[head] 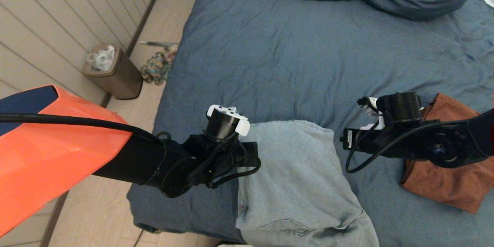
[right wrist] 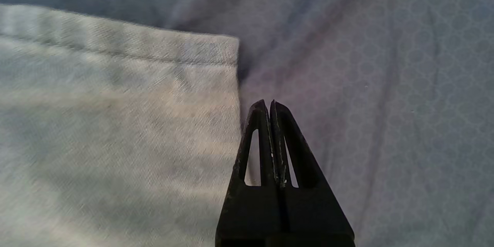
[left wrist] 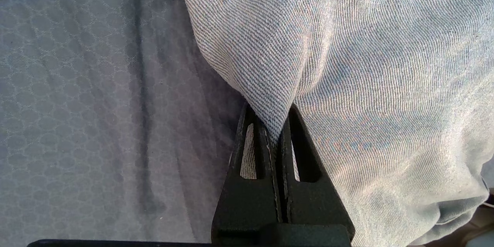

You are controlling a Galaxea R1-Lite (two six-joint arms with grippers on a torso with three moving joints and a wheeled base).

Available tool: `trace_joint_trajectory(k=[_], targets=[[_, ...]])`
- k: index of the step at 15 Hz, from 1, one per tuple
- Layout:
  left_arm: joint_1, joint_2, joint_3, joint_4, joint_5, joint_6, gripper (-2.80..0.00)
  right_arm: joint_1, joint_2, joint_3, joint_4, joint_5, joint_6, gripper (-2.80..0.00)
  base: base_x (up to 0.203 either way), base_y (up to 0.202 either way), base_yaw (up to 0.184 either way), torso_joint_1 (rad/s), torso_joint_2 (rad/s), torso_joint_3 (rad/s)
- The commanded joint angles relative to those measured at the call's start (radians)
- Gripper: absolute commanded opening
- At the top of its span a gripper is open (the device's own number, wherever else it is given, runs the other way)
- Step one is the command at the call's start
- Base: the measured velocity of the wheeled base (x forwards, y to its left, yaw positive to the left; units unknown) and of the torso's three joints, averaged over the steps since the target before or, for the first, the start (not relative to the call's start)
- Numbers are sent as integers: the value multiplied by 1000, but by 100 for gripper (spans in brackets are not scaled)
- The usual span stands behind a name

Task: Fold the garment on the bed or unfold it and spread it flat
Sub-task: Unford the blue shorts

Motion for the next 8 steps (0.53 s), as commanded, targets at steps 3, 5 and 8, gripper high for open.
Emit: trace_joint_trajectory(k=[3,5,8], targets=[[-1,2,-1,-1,1,-3,-280,4,27,-18,-3,4,5,0,0,0,0,0,0,0],[-1,7,0,-1,1,-3,-280,10,19,-21,-2,6,6,0,0,0,0,0,0,0],[-3,7,0,-1,1,-3,-280,11,25,-38,-2,7,10,0,0,0,0,0,0,0]])
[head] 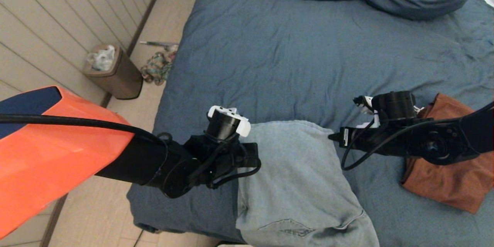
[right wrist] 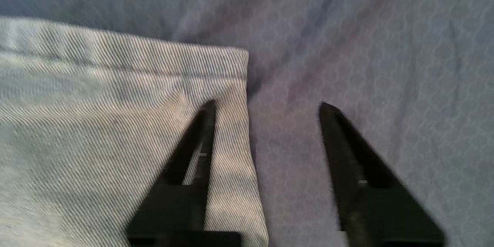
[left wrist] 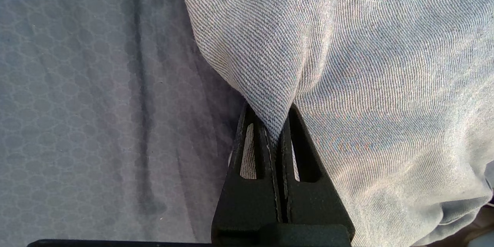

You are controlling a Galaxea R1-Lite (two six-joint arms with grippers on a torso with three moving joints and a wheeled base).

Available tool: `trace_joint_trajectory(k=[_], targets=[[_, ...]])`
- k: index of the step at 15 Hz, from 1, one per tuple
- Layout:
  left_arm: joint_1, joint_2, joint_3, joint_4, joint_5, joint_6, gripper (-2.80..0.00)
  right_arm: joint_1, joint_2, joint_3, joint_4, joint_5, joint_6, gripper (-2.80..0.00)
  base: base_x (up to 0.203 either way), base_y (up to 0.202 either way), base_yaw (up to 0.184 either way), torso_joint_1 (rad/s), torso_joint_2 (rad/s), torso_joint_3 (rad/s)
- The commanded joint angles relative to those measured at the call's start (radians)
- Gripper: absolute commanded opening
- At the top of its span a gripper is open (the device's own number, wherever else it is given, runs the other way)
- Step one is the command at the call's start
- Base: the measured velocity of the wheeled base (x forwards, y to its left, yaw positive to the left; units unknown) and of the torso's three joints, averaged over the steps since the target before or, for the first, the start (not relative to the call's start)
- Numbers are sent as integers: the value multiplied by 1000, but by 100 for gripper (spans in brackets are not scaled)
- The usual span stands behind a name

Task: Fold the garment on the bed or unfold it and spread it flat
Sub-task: Unford the blue shorts

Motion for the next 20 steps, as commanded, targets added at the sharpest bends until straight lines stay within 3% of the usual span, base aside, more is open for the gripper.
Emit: trace_joint_trajectory(k=[1,8,9,13,20], targets=[[-1,2,0,-2,1,-3,-280,3,11,-17,-2,1,5,0,0,0,0,0,0,0],[-1,5,-1,-3,0,-8,-280,68,84,-42,-87,-3,67,0,0,0,0,0,0,0],[-1,9,-1,-2,1,-10,-280,77,76,-42,-89,-3,78,-280,0,0,0,0,0,0],[-2,11,2,-3,1,-12,-280,120,48,-34,-90,-8,97,-280,0,0,0,0,0,0],[-6,-46,25,-4,9,-17,-280,116,-7,28,-92,-9,93,-280,0,0,0,0,0,0]])
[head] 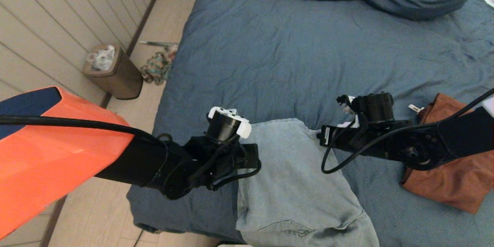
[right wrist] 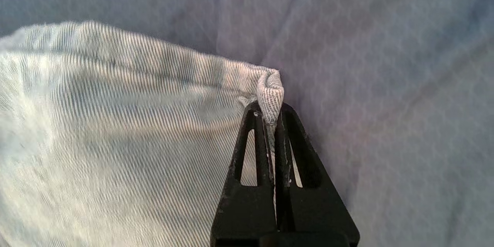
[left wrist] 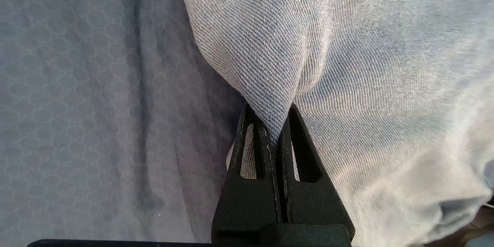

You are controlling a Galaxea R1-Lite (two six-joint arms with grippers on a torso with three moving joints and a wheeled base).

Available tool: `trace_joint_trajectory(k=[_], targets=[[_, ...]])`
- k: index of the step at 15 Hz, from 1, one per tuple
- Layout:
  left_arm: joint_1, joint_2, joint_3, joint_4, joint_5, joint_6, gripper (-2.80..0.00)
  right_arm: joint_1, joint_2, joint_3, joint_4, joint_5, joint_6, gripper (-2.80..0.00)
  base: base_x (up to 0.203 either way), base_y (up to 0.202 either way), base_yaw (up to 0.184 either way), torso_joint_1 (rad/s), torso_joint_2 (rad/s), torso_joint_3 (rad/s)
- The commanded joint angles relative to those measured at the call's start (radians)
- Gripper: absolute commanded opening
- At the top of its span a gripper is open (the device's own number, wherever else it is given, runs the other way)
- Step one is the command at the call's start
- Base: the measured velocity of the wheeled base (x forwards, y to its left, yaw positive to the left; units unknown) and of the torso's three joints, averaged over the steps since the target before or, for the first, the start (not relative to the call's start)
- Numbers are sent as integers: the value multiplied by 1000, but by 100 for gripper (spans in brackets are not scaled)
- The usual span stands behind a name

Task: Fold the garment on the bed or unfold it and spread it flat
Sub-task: Unford the blue shorts

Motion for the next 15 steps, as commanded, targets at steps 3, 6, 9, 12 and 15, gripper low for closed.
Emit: trace_joint_trajectory(k=[3,6,9,12,15], targets=[[-17,-100,104,-18,3,-6,-280,2,-135,113,-2,3,-5,-280,0,0,0,0,0,0],[-34,-142,245,-127,5,1,-280,3,-282,243,-3,9,-7,-280,0,0,0,0,0,0],[-43,-172,341,-210,5,7,-280,5,-398,358,-2,27,-8,-280,0,0,0,0,0,0],[-41,-151,322,-213,5,10,-280,5,-454,417,-2,61,-11,-280,0,0,0,0,0,0],[-38,-122,298,-213,4,9,-280,2,-486,442,-2,143,-21,-280,0,0,0,0,0,0]])
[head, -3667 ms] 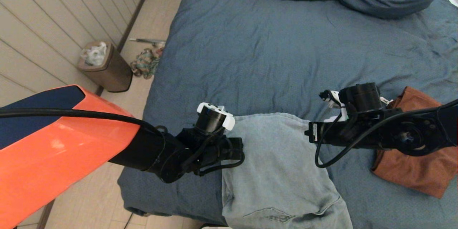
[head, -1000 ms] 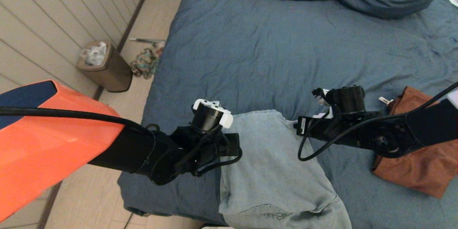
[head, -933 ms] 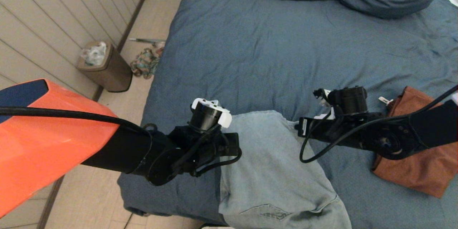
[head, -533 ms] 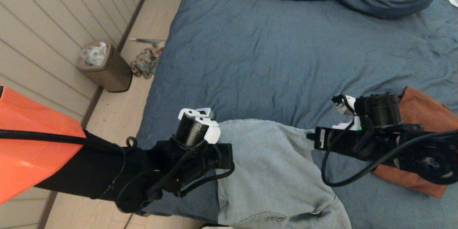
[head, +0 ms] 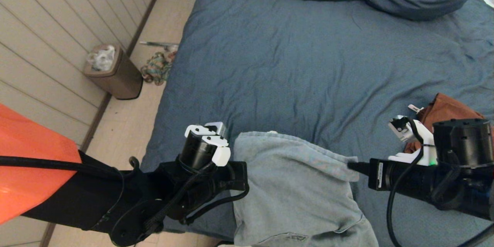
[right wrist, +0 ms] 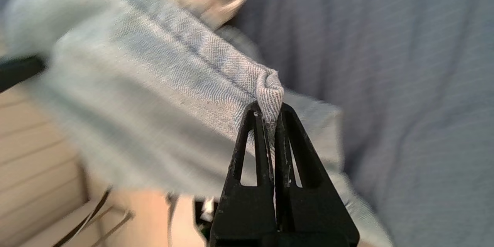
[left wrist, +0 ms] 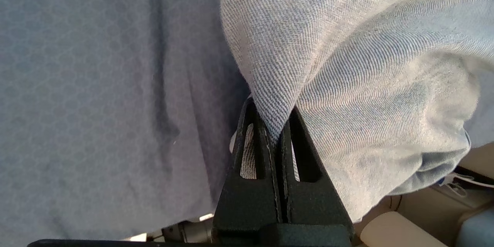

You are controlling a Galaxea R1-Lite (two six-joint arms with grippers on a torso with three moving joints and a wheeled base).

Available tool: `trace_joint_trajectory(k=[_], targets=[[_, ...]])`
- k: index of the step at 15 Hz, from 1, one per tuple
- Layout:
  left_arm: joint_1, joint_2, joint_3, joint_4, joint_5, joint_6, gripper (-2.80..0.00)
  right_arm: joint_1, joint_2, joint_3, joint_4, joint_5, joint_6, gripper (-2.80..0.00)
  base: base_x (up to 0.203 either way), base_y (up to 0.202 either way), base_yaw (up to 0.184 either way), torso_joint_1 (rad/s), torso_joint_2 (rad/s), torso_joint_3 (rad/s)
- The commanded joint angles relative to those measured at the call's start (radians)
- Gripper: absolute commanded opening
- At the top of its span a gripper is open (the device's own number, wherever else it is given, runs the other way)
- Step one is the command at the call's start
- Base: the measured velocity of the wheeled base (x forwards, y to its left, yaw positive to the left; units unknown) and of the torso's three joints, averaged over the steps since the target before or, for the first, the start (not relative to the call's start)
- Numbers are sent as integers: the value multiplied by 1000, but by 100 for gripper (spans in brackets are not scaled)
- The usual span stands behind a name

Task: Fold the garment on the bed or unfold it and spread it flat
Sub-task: Unford the blue shorts

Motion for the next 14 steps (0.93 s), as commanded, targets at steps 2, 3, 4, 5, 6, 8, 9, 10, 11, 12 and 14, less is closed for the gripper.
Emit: trace_joint_trajectory(k=[2,3,4,5,6,8,9,10,11,12,14], targets=[[6,29,-20,5,-4,-5,-280,-1,-22,3,-3,20,2,-280,0,0,0,0,0,0],[6,30,-20,9,-3,-5,-280,-1,-22,0,-3,20,2,-280,0,0,0,0,0,0],[6,30,-21,10,2,-6,-280,1,-22,0,-3,21,2,-280,0,0,0,0,0,0],[6,30,-21,10,2,-5,0,0,-22,-2,-3,22,2,-280,0,0,0,0,0,0],[6,26,-21,10,-3,-4,0,1,-22,-2,-3,22,1,-280,0,0,0,0,0,0],[6,11,-15,1,-1,-4,0,-1,-22,0,-3,22,0,-280,0,0,0,0,0,0],[7,-5,-14,0,0,-4,0,-1,-21,-2,-3,22,0,-280,0,0,0,0,0,0],[13,-20,-16,2,1,-2,0,-1,-17,-3,-3,22,0,-280,0,0,0,0,0,0],[23,-27,-20,0,2,-2,0,1,-15,-5,-3,22,0,-280,0,0,0,0,0,0],[45,-40,-30,6,1,0,0,0,-21,-7,-3,23,0,-280,0,0,0,0,0,0],[102,-50,-65,23,-6,1,0,2,-43,1,2,37,0,-280,0,0,0,0,0,0]])
